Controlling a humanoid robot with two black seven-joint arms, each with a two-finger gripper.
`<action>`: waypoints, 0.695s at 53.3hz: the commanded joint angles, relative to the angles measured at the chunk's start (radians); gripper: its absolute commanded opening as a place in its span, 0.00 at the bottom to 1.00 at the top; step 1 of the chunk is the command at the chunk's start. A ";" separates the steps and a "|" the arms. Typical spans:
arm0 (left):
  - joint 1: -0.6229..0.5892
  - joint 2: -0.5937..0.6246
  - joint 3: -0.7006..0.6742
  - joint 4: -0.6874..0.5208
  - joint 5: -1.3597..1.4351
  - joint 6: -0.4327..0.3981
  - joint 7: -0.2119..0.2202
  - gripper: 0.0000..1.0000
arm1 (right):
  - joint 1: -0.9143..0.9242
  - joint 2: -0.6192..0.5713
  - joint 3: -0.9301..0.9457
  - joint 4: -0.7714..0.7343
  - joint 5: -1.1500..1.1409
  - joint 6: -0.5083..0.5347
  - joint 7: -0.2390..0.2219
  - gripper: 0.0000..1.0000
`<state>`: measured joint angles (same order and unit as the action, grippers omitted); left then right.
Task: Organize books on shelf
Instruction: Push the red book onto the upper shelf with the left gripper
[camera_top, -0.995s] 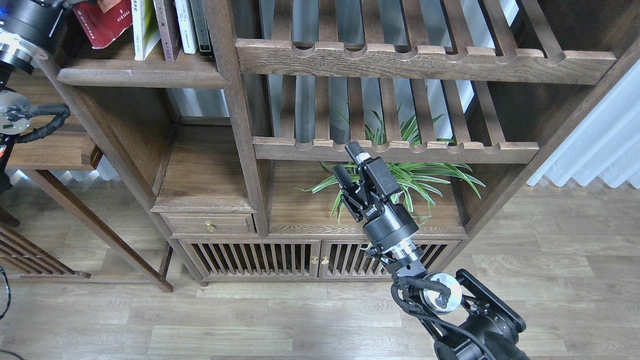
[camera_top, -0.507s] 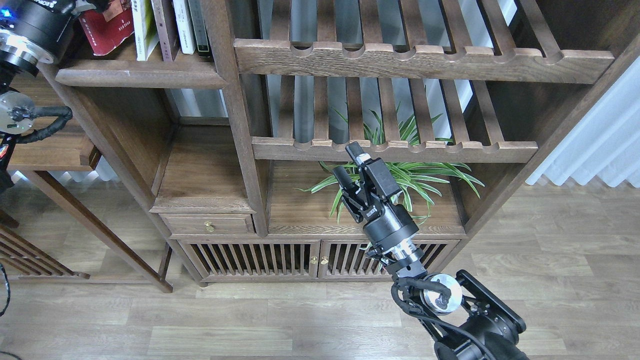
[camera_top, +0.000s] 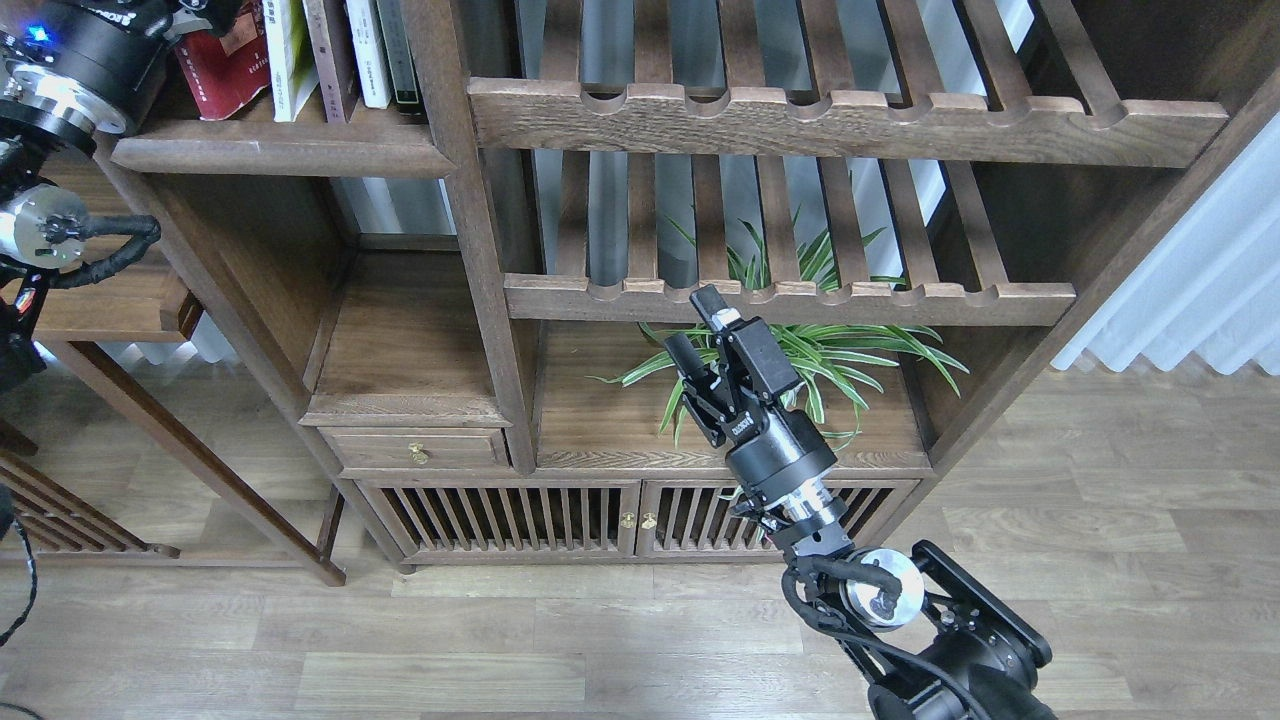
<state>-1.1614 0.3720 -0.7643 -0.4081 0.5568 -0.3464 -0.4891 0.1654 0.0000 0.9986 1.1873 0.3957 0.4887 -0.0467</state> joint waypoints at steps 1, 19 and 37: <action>0.002 -0.016 -0.003 -0.005 -0.021 0.001 0.000 0.24 | 0.000 0.000 0.000 0.000 -0.002 0.000 0.001 0.94; -0.001 -0.025 -0.018 -0.026 -0.032 -0.006 0.000 0.29 | 0.003 0.000 -0.002 -0.002 -0.003 0.000 -0.001 0.94; 0.008 -0.007 -0.038 -0.057 -0.040 -0.014 0.000 0.21 | 0.006 0.000 -0.002 -0.011 -0.005 0.000 -0.001 0.94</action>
<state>-1.1552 0.3607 -0.7999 -0.4618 0.5173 -0.3598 -0.4887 0.1702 0.0000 0.9971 1.1799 0.3921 0.4887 -0.0476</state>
